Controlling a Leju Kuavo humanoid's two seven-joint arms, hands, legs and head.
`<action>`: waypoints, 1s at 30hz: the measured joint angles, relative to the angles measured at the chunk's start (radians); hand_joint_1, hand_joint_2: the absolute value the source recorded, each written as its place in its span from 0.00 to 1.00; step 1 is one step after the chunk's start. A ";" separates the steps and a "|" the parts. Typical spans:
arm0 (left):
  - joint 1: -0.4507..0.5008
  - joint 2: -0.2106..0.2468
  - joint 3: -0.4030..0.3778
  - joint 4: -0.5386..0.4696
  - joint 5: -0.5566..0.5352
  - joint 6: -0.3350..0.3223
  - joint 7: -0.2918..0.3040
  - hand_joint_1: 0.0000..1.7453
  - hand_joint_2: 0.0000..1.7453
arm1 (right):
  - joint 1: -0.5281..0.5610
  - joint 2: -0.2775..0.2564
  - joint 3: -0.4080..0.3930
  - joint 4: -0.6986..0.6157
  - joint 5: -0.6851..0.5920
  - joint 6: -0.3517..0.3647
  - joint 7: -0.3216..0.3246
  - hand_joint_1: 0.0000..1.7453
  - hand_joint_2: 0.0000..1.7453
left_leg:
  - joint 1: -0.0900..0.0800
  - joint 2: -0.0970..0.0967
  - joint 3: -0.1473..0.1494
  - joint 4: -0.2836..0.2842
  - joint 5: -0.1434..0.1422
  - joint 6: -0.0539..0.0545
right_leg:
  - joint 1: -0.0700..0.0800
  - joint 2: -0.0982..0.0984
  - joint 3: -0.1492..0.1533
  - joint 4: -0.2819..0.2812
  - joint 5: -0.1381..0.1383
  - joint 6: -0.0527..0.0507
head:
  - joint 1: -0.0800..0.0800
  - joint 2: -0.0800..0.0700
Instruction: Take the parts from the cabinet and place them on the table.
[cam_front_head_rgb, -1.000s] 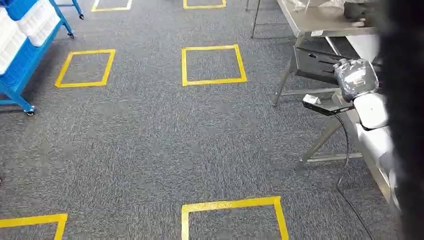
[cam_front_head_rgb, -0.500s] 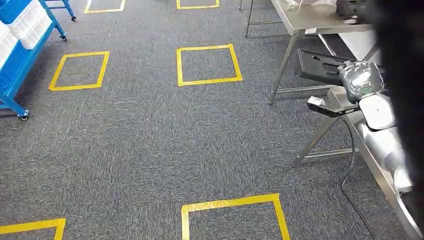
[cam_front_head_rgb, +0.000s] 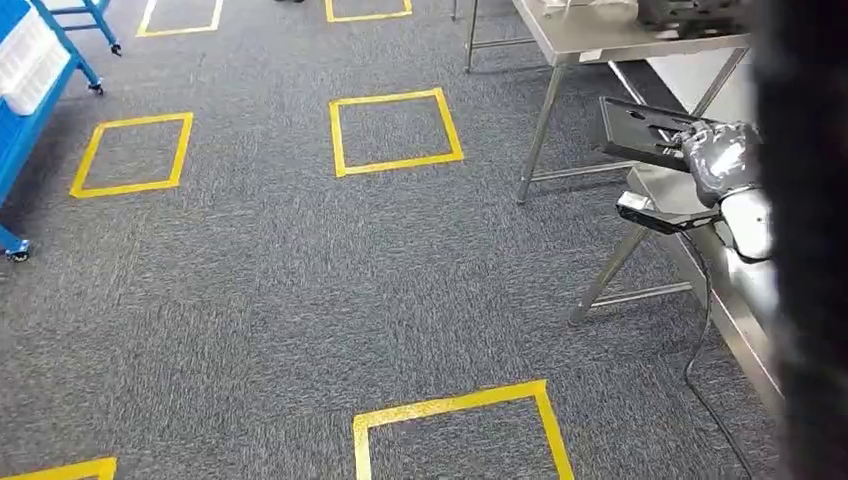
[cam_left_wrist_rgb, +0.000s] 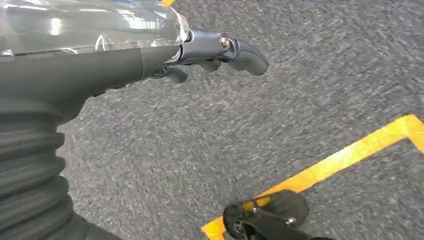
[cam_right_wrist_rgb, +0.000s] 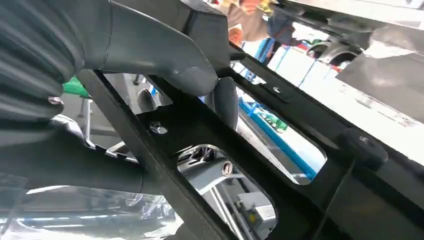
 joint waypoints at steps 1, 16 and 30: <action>-0.002 0.000 0.000 0.000 -0.002 -0.004 -0.003 0.00 1.00 | 0.000 -0.001 0.000 0.000 0.000 0.009 0.000 1.00 1.00 | -0.004 0.002 -0.001 0.001 0.001 0.005 | 0.000 0.004 0.000 -0.004 0.002 0.006 | 0.000 0.000; -0.013 -0.007 -0.002 0.000 -0.012 -0.014 -0.007 0.00 1.00 | 0.001 -0.009 0.000 0.006 0.034 0.022 0.056 1.00 1.00 | -0.012 0.037 0.004 -0.012 0.006 0.015 | 0.010 -0.055 0.005 0.000 -0.008 0.004 | 0.000 0.000; -0.013 -0.010 -0.005 0.000 -0.028 -0.014 0.003 0.00 1.00 | 0.021 -0.016 0.000 0.003 0.043 0.017 0.063 1.00 1.00 | -0.003 -0.006 -0.008 0.001 0.006 0.005 | 0.006 0.002 0.000 0.001 -0.001 -0.008 | 0.000 0.000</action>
